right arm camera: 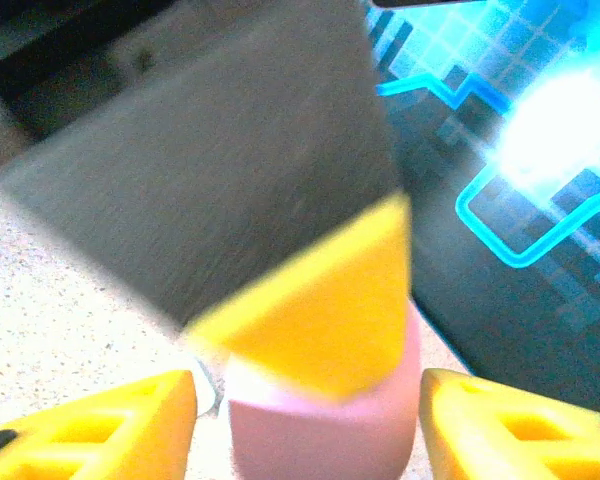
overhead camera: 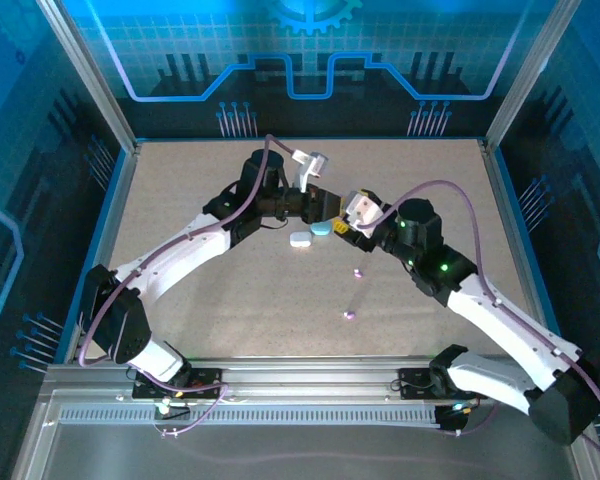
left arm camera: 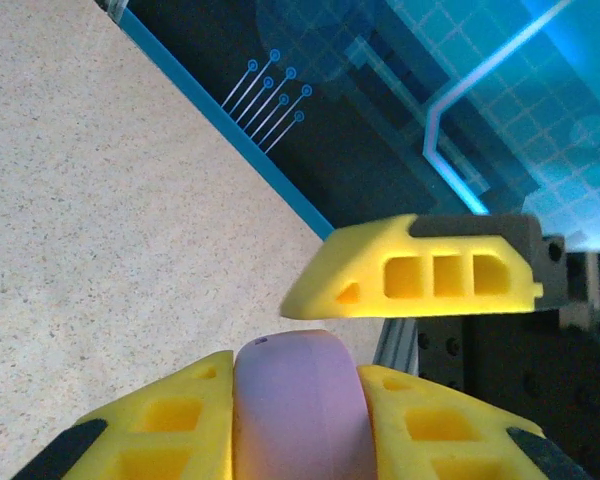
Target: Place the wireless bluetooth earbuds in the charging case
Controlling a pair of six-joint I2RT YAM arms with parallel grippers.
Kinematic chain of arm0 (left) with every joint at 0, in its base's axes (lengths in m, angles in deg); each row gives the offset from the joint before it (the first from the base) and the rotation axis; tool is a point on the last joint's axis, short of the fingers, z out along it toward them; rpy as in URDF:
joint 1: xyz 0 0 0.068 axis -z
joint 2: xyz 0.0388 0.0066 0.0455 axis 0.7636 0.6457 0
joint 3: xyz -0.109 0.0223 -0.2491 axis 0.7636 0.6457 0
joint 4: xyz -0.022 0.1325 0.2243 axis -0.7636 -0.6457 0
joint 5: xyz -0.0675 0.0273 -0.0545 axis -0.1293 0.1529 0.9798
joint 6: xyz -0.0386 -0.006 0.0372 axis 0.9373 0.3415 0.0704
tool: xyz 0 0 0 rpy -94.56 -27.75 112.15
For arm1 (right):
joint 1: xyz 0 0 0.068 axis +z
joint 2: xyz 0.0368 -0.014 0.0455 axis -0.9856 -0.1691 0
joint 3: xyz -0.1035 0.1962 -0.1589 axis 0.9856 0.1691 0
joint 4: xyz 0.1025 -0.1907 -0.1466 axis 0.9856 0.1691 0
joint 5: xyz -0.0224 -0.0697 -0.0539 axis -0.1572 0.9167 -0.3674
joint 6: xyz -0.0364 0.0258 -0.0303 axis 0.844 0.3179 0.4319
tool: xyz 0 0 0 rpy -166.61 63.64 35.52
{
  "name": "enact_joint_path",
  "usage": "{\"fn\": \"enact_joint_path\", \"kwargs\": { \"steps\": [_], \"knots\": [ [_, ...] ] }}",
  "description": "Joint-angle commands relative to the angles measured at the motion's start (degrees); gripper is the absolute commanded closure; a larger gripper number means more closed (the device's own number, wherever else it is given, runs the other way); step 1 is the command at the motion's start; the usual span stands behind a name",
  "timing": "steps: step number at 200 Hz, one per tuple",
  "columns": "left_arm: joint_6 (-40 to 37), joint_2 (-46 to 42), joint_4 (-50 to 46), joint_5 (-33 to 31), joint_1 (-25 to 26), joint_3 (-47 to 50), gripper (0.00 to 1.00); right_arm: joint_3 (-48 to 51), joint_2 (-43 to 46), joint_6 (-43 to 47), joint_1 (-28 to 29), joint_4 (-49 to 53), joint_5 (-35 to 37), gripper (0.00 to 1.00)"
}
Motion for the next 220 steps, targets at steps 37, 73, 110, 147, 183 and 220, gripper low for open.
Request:
{"fn": "enact_joint_path", "kwargs": {
  "steps": [37,73,110,147,183,220],
  "knots": [
    [6.6,-1.2,6.6,6.1,-1.1,1.4,0.88,7.2,2.9,-2.5,-5.1,-16.3,-8.4,0.36],
    [7.9,-1.1,6.8,6.9,-1.3,1.4,0.88,6.8,2.9,-3.7,-6.2,-19.1,-9.8,0.37],
    [8.5,-1.0,7.0,7.2,-1.4,1.2,0.87,5.3,2.4,-3.9,-7.0,-17.2,-12.4,0.45],
    [8.7,-0.9,7.0,8.2,-1.5,1.0,0.88,4.4,1.6,-4.0,-7.1,-16.3,-13.1,0.48],
    [8.6,-0.9,6.7,9.0,-1.5,0.8,0.88,3.9,1.5,-3.9,-7.0,-16.5,-12.9,0.48],
    [9.1,-0.6,7.5,10.3,-1.4,0.5,0.88,2.9,0.7,-3.4,-7.0,-15.1,-13.2,0.49]
  ]
}}
